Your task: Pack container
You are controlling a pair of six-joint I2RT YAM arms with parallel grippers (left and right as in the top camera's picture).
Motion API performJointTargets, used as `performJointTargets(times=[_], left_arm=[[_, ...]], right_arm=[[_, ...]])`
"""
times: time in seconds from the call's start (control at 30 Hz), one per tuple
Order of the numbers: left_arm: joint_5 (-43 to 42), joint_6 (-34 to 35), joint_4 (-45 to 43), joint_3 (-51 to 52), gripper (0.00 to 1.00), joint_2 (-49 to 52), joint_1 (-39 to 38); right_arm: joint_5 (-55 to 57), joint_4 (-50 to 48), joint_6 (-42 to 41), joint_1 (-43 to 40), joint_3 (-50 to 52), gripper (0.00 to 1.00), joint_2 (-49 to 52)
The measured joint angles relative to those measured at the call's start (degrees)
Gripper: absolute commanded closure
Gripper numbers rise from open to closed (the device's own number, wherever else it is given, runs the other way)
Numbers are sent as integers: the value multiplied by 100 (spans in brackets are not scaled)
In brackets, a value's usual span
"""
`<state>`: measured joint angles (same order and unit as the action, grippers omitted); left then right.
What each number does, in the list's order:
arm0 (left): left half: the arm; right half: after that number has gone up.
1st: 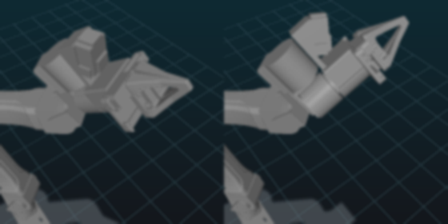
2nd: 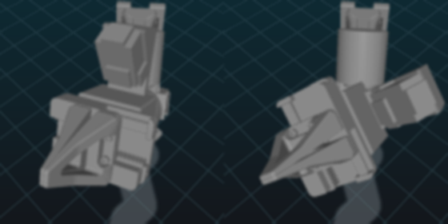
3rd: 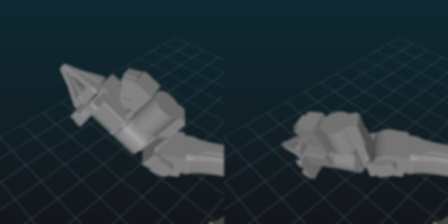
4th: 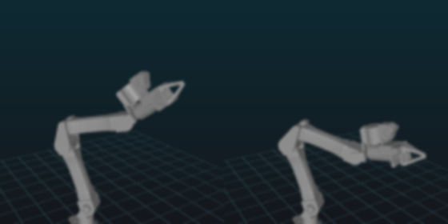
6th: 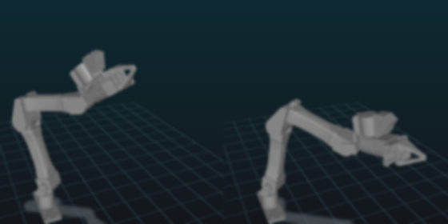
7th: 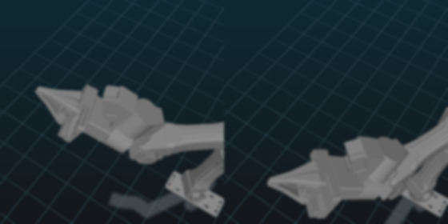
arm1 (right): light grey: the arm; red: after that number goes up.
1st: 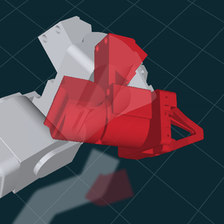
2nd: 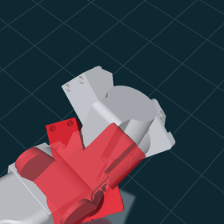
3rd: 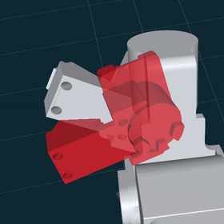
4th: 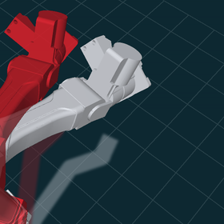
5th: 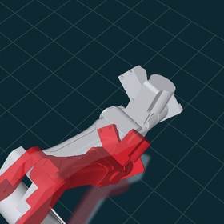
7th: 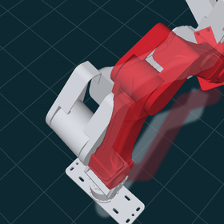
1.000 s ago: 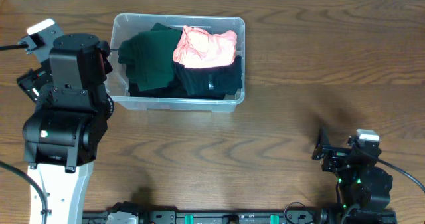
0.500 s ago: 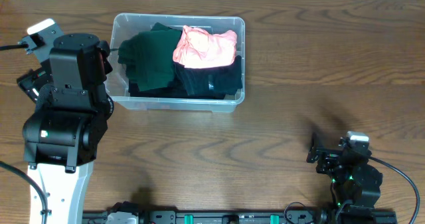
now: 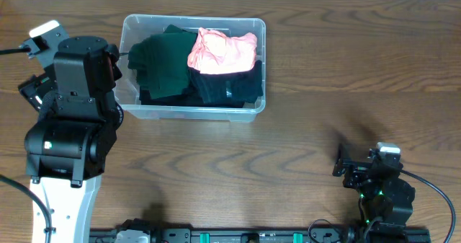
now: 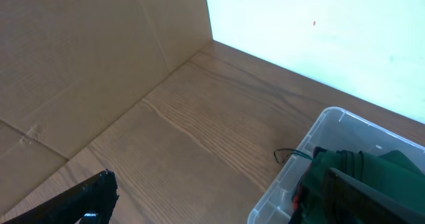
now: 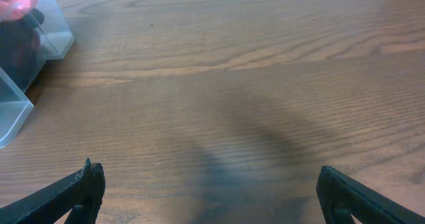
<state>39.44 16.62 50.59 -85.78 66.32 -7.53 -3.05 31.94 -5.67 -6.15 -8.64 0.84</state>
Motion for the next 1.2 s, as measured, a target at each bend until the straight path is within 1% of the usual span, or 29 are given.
performJointTargets(times=[0.67,0.83,0.93,1.03,1.1,1.2], left_arm=[[0,0,13,0,2,0,0],[-2,-2,319,0,2,-96,0],[-37,-11,525,4,2,-356,0],[-199,-20,535,4,2,-743,52],[-455,-111,535,7,2,-979,214],[-1038,-509,466,101,2,-1300,560]], right_arm=[[0,0,0,0,0,1,0],[0,0,0,0,0,1,0],[0,0,0,0,0,1,0],[0,0,0,0,0,1,0],[0,0,0,0,0,1,0],[0,0,0,0,0,1,0]])
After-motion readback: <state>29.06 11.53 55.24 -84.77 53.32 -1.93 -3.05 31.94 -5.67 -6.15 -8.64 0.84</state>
